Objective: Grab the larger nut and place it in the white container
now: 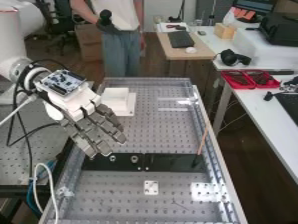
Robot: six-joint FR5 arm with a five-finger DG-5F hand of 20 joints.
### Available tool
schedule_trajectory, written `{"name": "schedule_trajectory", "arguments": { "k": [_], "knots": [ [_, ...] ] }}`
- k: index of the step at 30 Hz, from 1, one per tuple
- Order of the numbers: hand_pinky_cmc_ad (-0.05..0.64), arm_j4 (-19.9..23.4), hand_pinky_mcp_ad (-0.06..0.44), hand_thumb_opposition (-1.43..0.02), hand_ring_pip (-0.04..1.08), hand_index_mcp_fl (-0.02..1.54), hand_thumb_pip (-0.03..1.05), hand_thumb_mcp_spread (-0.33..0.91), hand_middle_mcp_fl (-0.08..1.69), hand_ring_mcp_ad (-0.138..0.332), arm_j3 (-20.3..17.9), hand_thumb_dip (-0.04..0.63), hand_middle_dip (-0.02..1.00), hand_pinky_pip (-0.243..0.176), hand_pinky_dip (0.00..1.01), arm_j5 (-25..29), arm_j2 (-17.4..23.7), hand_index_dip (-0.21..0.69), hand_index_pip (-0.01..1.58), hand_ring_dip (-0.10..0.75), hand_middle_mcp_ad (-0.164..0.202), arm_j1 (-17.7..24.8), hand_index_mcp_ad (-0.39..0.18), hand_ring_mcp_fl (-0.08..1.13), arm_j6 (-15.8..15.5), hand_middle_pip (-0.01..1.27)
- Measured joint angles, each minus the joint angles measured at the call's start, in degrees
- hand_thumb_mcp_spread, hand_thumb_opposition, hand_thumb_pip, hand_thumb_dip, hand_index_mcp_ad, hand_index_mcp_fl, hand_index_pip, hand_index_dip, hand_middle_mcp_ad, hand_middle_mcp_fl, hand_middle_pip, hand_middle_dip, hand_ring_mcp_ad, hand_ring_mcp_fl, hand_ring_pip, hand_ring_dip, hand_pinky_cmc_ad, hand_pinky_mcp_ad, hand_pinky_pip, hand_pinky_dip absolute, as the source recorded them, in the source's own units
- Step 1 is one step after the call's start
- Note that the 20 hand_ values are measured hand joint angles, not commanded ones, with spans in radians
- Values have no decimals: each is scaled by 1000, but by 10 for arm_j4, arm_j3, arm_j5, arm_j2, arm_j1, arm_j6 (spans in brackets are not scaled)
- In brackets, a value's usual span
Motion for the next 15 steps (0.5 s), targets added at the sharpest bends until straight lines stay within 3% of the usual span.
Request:
{"name": "schedule_trajectory", "arguments": {
  "k": [6, 12, 15],
  "knots": [
    [312, 59, 232, -834, 77, 3, 648, 297, 7, 190, -20, 204, 161, -105, 387, 9, -25, 155, 1361, 38, 89, 0, -87, 9, 8, 122],
    [314, 152, 232, -848, 70, 5, 648, 316, 10, 176, -48, 204, 173, -105, 387, 13, -45, 187, 1456, 44, 87, 0, -103, 3, -34, 126],
    [314, 166, 232, -867, 70, 9, 648, 309, 12, 180, -53, 204, 173, -105, 387, 1, -60, 202, 1494, 44, 91, -9, -103, 3, -41, 126]
  ]
}}
